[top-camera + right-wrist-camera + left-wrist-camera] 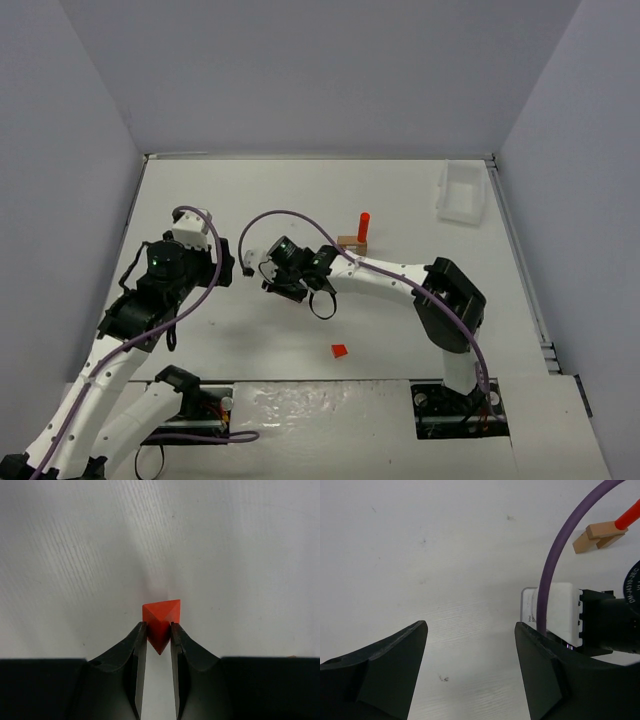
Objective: Build the wood block tower
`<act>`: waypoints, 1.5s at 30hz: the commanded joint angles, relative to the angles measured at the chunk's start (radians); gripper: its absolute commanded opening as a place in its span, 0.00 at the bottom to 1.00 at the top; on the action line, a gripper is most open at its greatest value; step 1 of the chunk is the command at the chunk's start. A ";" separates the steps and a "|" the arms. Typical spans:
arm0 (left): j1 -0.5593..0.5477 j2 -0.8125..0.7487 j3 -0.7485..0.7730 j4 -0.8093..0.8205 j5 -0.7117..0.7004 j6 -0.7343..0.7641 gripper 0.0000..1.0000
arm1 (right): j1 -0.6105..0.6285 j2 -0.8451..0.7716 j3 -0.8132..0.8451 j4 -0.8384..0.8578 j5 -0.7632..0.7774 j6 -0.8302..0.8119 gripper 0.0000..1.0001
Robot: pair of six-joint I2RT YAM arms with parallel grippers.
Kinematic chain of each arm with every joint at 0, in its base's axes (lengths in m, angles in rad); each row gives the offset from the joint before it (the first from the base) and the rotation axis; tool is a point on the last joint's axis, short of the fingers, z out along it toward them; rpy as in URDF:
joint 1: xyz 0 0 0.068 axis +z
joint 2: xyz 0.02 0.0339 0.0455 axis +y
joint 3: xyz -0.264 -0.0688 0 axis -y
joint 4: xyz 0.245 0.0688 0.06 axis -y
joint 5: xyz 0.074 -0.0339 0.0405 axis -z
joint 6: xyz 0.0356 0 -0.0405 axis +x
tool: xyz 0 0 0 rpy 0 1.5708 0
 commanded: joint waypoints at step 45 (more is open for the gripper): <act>-0.260 0.581 0.236 -0.020 0.175 -0.015 0.68 | -0.412 -0.861 -0.344 0.153 0.386 0.332 0.95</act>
